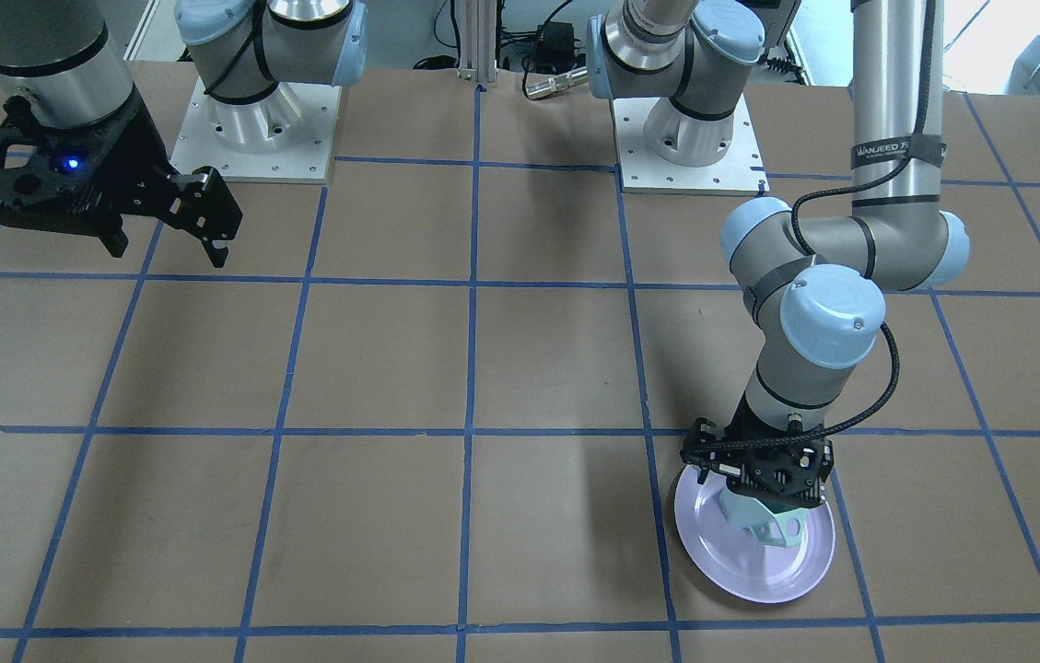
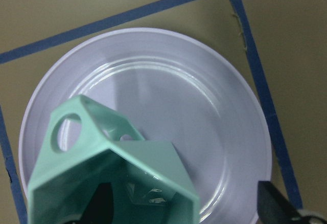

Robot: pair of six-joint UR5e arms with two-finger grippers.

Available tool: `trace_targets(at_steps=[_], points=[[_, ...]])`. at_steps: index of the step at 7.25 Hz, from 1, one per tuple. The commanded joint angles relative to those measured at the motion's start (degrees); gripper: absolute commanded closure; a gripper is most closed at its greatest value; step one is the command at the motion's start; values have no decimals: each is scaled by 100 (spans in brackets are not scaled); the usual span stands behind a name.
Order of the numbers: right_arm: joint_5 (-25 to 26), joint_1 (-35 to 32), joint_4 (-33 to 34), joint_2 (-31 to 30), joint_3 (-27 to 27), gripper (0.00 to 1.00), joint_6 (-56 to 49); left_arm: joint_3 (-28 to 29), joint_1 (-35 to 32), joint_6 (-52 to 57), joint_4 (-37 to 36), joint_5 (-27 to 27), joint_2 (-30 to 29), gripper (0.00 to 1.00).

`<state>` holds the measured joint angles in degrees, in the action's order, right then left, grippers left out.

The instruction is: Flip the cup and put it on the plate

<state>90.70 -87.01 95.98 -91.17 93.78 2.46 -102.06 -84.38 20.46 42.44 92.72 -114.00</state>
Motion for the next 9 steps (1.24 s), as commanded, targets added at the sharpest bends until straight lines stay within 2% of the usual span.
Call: trace_targets(at_steps=[1, 3, 7, 8, 9], points=[[0, 0, 0, 3, 0, 0, 0, 386, -17, -94, 805, 1, 342, 0], [-9, 0, 0, 3, 0, 0, 0, 1010, -104, -286, 2000, -8, 641, 0], [0, 0, 0, -6, 0, 0, 0, 1618, -157, -1095, 3820, -104, 1362, 0], [0, 0, 0, 3, 0, 0, 0, 1793, -157, -1436, 4077, -575, 1511, 0], [0, 0, 0, 3, 0, 0, 0, 2021, -149, -1613, 4410, -692, 1582, 0]])
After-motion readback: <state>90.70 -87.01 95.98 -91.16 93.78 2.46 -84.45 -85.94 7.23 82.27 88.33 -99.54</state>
